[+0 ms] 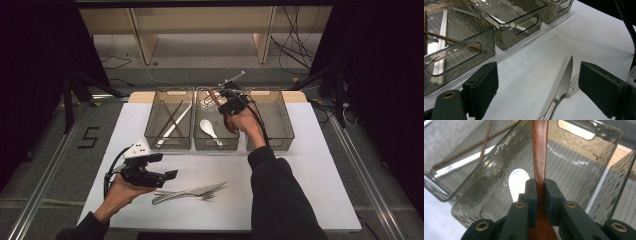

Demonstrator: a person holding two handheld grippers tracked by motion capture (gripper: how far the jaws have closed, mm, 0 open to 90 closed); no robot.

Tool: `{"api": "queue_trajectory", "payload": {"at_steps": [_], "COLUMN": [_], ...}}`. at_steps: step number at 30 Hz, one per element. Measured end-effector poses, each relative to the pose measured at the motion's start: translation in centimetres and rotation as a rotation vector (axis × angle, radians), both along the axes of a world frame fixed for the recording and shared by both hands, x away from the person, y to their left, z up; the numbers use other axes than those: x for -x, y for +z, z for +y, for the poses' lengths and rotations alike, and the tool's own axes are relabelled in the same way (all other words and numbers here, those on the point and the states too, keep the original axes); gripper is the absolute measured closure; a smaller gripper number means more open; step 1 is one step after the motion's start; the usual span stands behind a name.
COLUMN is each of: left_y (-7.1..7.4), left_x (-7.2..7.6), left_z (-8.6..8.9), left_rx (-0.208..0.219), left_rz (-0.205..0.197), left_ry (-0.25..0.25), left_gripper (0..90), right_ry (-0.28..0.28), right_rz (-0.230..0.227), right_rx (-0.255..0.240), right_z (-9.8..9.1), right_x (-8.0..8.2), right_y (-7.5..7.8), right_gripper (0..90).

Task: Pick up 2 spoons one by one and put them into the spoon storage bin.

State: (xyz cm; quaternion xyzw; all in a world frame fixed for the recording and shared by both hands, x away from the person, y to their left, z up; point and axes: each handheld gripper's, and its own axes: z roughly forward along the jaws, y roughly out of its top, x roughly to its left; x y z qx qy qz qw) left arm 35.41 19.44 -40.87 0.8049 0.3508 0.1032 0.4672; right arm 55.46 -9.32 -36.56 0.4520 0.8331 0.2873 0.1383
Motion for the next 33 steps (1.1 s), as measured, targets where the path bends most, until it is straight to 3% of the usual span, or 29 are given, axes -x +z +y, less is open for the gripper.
{"api": "queue_trajectory", "payload": {"at_steps": [17,25,33], "left_y": [0.0,-0.1,-0.2], "left_x": [0.0,0.0,-0.1], "left_z": [0.0,-0.1,-0.1], "left_rx": [-0.004,-0.005,-0.012], "left_rz": [0.004,0.009,0.014], "left_ry": [-0.009,-0.008,-0.011], "left_gripper": [16.0,16.0,15.9], "right_ry": [-0.022,0.010,0.063], "right_rz": [0.004,0.006,-0.006], "right_rx": [-0.001,-0.015,-0.046], "right_z": [0.2,0.2,-0.5], "right_x": [-0.5,0.1,2.0], "right_y": [-0.9,-0.5,0.1], "right_gripper": [77.5,64.0,51.2]}}
